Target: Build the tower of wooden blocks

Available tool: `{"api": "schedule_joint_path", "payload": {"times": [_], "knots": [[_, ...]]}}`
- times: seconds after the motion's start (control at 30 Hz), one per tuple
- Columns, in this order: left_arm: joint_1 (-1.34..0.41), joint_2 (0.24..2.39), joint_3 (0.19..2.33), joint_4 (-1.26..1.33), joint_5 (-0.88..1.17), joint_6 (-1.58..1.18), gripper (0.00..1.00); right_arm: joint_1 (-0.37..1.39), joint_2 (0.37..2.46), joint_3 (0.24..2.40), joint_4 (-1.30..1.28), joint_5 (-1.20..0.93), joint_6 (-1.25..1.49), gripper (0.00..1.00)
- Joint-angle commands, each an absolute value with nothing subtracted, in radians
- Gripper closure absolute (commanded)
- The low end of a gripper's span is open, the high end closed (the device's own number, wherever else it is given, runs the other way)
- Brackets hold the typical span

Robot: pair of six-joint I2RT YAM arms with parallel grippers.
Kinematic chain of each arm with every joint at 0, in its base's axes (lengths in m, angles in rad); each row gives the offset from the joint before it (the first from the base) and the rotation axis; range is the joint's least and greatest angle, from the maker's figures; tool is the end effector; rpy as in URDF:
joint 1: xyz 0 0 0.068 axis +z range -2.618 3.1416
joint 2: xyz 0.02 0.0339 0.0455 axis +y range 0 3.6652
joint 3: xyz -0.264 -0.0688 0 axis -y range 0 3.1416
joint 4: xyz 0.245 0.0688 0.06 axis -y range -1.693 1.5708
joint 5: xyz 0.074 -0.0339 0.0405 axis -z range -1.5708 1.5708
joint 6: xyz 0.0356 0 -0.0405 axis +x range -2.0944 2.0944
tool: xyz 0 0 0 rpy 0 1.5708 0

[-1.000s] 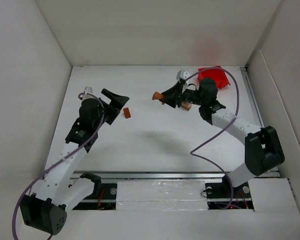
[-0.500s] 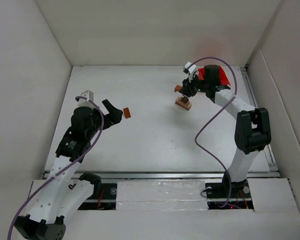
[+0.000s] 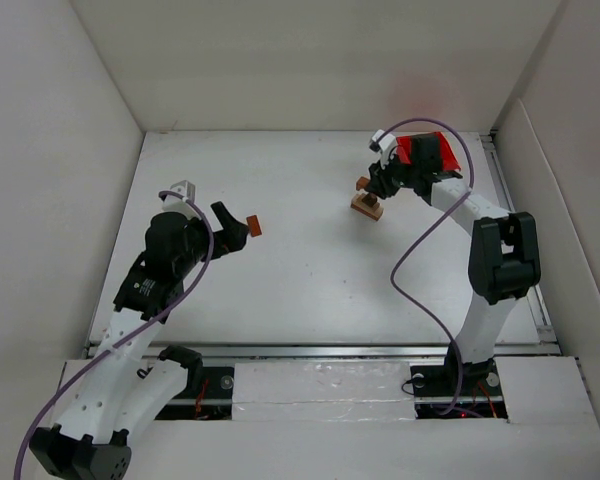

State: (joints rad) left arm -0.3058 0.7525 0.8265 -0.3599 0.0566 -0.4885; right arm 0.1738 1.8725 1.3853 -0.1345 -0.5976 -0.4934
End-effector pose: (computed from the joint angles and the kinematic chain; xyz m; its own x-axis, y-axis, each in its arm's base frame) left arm 0.1637 -0.0538 0.3410 -0.4028 -0.3642 -0.8397 0.1849 0.8661 -0.4643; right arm 0.4172 0.0936 0.2437 -0.2242 -0.4369 -0.8711 -0.7944 0.5998 -0.0964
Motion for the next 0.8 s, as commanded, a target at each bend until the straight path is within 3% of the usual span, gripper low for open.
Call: {"api": "schedule_joint_path", "payload": {"times": [0.0,0.13,0.27,0.5,0.77], "knots": [[-0.305,0.749,0.818,-0.334,0.078,-0.469,0.01,0.16,1.879,1.423,-0.126,-0.575,-0.502,1.0],[-0.305,0.756,0.816,-0.325,0.089,-0.472,0.01,0.16,1.858,1.413,-0.114,-0.652,-0.489,1.0],[-0.305,0.814,0.833,-0.29,0.165,-0.572,0.01,0.202,1.691,1.323,-0.043,-0.771,-0.462,1.0],[-0.305,0.981,0.726,0.241,0.446,-0.955,0.01,0.381,1.49,1.112,0.267,-1.025,-0.29,1.0],[-0.353,1.12,0.73,0.488,0.575,-1.075,0.01,0.552,1.491,1.201,0.097,-0.933,-0.373,1.0]]}}
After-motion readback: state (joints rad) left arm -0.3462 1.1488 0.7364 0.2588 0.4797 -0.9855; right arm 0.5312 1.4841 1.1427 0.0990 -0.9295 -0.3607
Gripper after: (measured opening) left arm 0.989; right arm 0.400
